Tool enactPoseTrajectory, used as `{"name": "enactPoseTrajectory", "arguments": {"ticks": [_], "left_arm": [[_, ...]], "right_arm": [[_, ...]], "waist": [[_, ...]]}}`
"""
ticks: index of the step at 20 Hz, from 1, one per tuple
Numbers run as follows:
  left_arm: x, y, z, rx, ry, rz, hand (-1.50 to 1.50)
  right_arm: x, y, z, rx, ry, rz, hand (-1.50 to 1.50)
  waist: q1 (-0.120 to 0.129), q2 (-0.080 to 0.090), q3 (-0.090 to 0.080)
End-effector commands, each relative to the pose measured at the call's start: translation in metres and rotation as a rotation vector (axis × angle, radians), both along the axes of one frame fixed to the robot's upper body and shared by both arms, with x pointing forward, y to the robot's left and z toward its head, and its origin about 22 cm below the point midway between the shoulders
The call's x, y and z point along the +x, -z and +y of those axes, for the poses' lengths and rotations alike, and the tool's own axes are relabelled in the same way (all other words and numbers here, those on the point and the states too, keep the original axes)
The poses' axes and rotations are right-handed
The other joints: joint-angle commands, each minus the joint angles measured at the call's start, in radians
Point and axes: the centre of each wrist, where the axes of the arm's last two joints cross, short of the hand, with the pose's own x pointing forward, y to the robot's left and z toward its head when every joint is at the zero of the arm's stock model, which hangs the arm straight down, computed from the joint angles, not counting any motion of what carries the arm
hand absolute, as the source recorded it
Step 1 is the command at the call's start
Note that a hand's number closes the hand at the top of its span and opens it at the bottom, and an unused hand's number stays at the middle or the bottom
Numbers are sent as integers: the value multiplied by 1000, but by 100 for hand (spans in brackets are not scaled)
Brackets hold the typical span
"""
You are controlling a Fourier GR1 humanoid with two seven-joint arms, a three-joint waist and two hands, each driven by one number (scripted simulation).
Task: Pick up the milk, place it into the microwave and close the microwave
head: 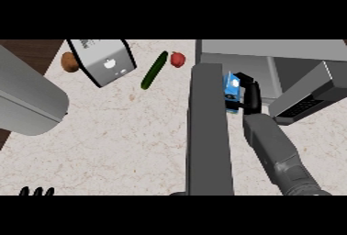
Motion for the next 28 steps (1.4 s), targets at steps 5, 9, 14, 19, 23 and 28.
{"name": "enactPoseTrajectory", "arguments": {"ticks": [5,9,14,19,23,28], "left_arm": [[-7,-5,-3,-11,36,-7,-150],[4,0,-4,1,53,0,-150],[11,6,3,-6,38,-6,-150],[14,5,1,-5,38,-19,-150],[11,9,6,14,65,11,-150],[19,9,5,12,68,-8,-150]], "right_arm": [[3,-5,-41,-150,50,-28,150],[12,-16,-38,-268,70,-101,150],[28,-41,-36,-219,103,-158,150],[38,-56,-26,-168,138,-243,150],[38,-58,-41,-303,244,-249,150],[38,-59,-40,-334,346,-270,150]], "waist": [[39,15,3],[39,24,3],[45,27,3],[54,30,4],[68,37,2],[74,45,4]]}}
